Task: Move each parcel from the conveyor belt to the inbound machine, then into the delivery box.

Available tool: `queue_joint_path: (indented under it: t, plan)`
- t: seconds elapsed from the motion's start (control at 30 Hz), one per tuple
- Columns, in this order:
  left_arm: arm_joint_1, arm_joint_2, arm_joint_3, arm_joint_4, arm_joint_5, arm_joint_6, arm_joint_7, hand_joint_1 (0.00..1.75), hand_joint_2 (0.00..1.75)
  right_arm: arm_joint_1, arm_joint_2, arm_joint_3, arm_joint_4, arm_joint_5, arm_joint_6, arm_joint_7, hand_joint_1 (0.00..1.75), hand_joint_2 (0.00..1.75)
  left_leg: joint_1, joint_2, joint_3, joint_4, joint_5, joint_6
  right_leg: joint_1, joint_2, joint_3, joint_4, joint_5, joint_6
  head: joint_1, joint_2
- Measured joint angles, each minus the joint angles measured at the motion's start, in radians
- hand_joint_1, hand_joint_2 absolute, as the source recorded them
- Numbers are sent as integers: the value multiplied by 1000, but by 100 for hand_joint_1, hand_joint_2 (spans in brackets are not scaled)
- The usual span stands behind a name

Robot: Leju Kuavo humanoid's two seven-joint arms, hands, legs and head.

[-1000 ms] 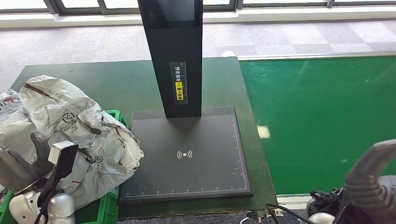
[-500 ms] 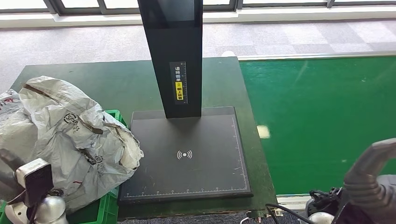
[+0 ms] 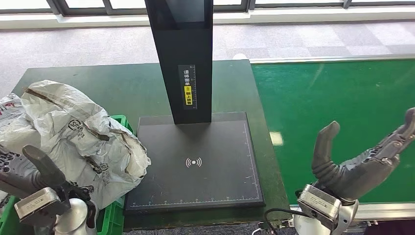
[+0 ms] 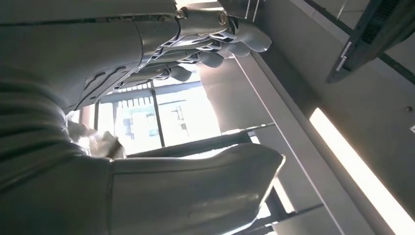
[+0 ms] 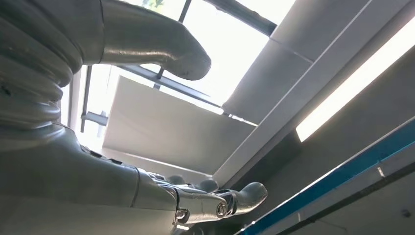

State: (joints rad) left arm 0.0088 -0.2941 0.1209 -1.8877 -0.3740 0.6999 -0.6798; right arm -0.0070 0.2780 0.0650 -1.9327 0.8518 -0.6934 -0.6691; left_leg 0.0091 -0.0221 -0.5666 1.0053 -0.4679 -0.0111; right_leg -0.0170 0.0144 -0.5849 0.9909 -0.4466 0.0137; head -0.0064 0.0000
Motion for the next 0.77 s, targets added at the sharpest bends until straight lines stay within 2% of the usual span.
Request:
queue_joint_path:
  t: [0.23,0.4,0.53,0.7,0.77]
  plan:
    - [2,23,-252,-3,127,-2,0,0,175,-17,-14,97,203,-210,2,-28,0,175,0,1,0,0,0,0,0,1,-1,0,0,0,0,0]
    - [1,41,-393,-1,218,-35,0,0,175,-32,-24,184,307,-314,36,-28,0,175,0,1,-1,0,0,0,0,0,-1,0,0,0,0,0]
    - [-1,46,-452,0,263,-121,0,0,175,-43,-28,226,348,-364,100,-29,0,0,0,1,-1,0,0,0,0,1,-1,0,0,0,0,0]
    - [-5,40,-468,19,319,-326,0,0,175,-60,-29,251,376,-544,314,-29,0,0,0,0,-1,0,0,0,0,0,-1,0,0,0,0,0]
    - [-6,38,-468,34,337,-387,0,0,175,-64,-29,259,377,-610,368,-30,0,0,0,0,0,0,0,0,0,0,-1,0,0,0,0,0]
